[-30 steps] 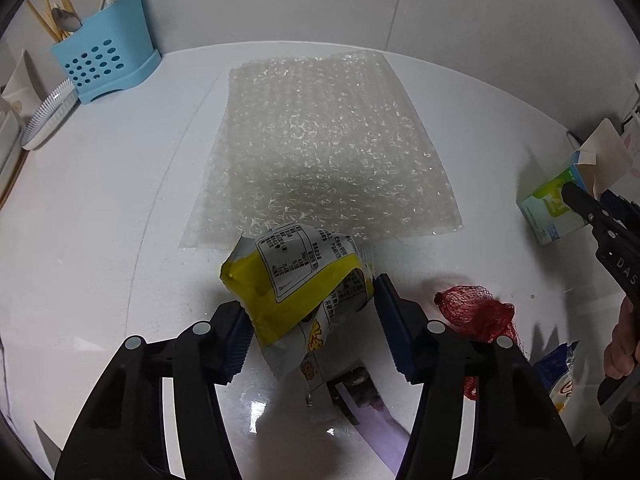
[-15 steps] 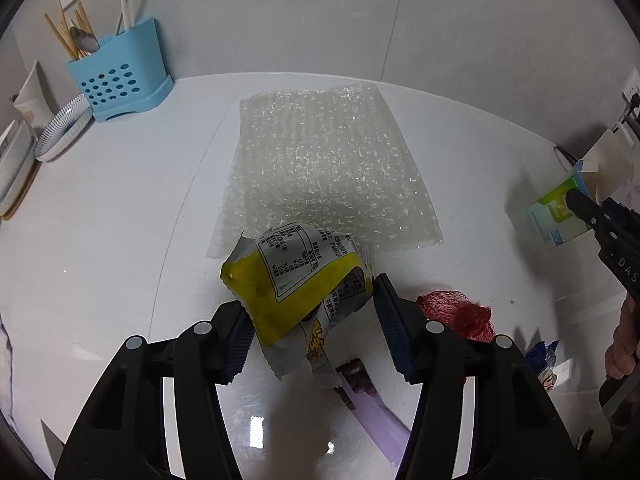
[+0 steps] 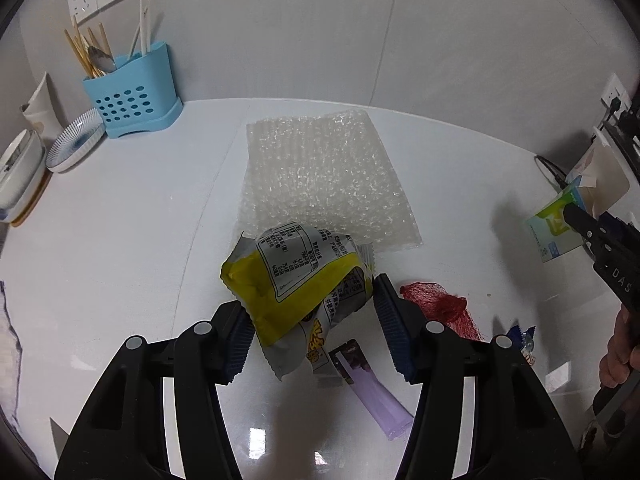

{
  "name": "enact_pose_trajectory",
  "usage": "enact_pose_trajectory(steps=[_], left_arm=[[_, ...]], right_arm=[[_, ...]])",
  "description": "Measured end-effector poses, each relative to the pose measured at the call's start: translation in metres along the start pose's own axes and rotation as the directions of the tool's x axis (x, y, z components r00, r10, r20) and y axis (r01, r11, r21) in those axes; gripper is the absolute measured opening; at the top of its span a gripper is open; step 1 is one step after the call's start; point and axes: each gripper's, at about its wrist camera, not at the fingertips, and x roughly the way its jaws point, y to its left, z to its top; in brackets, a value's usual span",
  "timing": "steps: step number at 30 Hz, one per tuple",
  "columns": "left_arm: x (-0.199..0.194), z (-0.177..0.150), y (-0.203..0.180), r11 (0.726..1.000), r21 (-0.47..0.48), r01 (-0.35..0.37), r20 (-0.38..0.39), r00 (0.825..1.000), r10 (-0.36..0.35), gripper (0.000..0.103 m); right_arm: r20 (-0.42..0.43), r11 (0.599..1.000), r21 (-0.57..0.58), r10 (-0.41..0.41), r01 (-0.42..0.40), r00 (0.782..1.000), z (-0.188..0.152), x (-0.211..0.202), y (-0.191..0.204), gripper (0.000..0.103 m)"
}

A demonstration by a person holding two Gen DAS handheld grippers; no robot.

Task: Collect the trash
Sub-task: 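Carry the snack wrapper and green-white box down over the trash bin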

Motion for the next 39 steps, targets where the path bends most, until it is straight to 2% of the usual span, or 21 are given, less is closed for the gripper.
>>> enact_pose_trajectory(steps=[23, 39], left_arm=[[-0.074, -0.034, 0.013, 0.994, 0.064, 0.090, 0.088, 0.992, -0.096, 0.055], [-0.127, -0.087, 0.029, 0.983, 0.124, 0.133, 0.108, 0.983, -0.147, 0.055]], right_arm=[[0.048, 0.996, 0.060, -0.065, 0.062, 0.997, -0.032, -0.091, 0.034, 0.047], [0.065, 0.993, 0.088, -0.086, 0.080, 0.994, -0.069, -0.161, 0.080, 0.047]])
